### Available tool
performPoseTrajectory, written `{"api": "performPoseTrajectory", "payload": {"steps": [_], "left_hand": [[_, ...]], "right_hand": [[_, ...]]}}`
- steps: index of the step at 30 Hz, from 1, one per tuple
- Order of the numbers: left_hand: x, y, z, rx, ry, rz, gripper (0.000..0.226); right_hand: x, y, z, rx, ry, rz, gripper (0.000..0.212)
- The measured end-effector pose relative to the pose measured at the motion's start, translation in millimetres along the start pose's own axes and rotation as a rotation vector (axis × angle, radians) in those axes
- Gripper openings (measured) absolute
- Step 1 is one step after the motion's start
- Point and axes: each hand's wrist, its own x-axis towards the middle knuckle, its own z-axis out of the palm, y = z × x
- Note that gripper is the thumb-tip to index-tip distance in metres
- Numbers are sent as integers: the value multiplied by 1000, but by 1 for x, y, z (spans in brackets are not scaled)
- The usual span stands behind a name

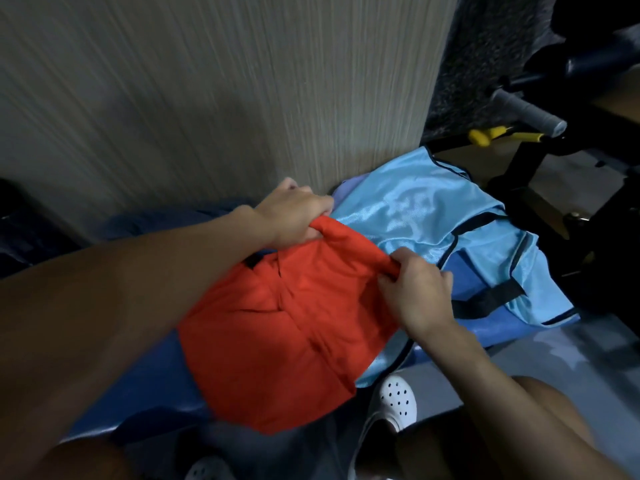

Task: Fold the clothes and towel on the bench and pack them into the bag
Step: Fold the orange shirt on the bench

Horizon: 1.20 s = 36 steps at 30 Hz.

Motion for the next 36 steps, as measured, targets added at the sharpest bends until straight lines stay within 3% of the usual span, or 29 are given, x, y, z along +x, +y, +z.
{"api": "performPoseTrajectory", "payload": {"steps": [10,13,17,22,27,32,36], "left_hand": [[-6,-35,-5,-133,329,-388,25],[-11,-39,-9,-157,442,-405,22],[-32,-36,-11,-172,467,-309,25],[-81,-17,-6,-217,384,-110,32],[-127,9,10,-151,294,-3,37],[-162,34,36,-77,121,-25,76],[-184,44,53,-13,23,-52,68]], "right_hand": [[99,-34,-22,-109,170,-222,14],[110,-36,-28,-65,212,-292,17],[93,-28,-33,-22,210,-408,12],[40,-13,-30,-59,169,-550,13],[-15,-4,-24,-131,75,-624,28],[-57,0,-6,-253,-44,-632,23],[-77,10,13,-316,-123,-663,16]]}}
